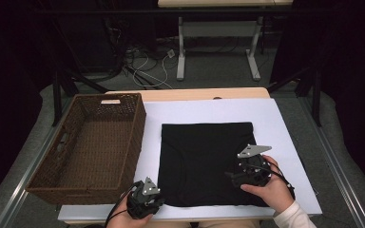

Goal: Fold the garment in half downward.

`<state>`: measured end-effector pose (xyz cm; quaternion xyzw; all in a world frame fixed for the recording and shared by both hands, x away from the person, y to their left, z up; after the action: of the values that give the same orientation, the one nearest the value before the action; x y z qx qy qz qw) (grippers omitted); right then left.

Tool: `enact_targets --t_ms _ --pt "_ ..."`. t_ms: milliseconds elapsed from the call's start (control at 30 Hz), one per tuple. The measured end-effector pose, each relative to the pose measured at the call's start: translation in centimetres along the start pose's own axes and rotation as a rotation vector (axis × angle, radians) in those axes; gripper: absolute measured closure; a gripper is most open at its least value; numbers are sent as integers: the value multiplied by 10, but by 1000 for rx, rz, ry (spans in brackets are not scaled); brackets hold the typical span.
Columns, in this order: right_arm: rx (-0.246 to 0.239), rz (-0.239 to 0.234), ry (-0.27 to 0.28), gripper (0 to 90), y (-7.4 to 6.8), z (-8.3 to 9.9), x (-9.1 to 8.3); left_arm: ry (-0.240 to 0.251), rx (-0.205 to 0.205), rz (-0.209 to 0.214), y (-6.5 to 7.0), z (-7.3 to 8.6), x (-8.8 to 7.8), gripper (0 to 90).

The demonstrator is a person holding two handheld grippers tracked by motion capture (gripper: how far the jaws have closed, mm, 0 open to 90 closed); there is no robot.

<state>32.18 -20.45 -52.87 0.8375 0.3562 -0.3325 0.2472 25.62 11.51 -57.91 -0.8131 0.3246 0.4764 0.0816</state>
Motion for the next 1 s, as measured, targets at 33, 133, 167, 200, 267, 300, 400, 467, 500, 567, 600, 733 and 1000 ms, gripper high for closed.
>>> enact_targets --t_ms 33,133,167,200,267,300,400,467,500,567,600,733,1000 --pt "4 -3 2 198 0 0 0 6 -13 2 0 0 1 740" --pt "6 1 0 202 0 0 0 5 -9 2 -1 -2 1 836" --pt "9 1 2 204 1 0 0 0 -21 6 0 -2 1 843" --pt "11 -1 6 204 1 0 0 -4 -12 0 -1 -3 0 847" --pt "10 1 4 206 1 0 -1 -6 -13 6 0 -4 1 852" --pt "14 5 6 208 1 0 -1 -6 -8 11 1 -5 1 853" --pt "19 2 11 208 2 0 -2 2 8 27 7 -9 -2 857" --pt "24 2 8 208 2 -1 -2 15 9 60 12 -14 -4 857" --pt "21 1 13 208 2 -1 -2 22 15 68 14 -17 -5 857" --pt "17 4 18 208 2 -2 -3 23 34 85 18 -22 -6 858" --pt "22 3 19 208 2 -2 -4 25 42 92 21 -24 -5 858" --pt "18 11 23 211 4 -2 -5 19 80 116 31 -31 -2 858" --pt "20 13 29 211 5 -3 -9 14 154 160 53 -47 7 858"
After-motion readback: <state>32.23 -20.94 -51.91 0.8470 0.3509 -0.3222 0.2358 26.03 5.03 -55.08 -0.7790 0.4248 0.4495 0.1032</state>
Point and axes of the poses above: each handheld gripper's, and its own axes: x roughly forward along the jaws, z roughly out of its underside, y roughly to its right, the point moved 4 cm from there along x, roughly forward along the jaws, and after that the axes turned 14 degrees about -x, right-handed, at the moved point
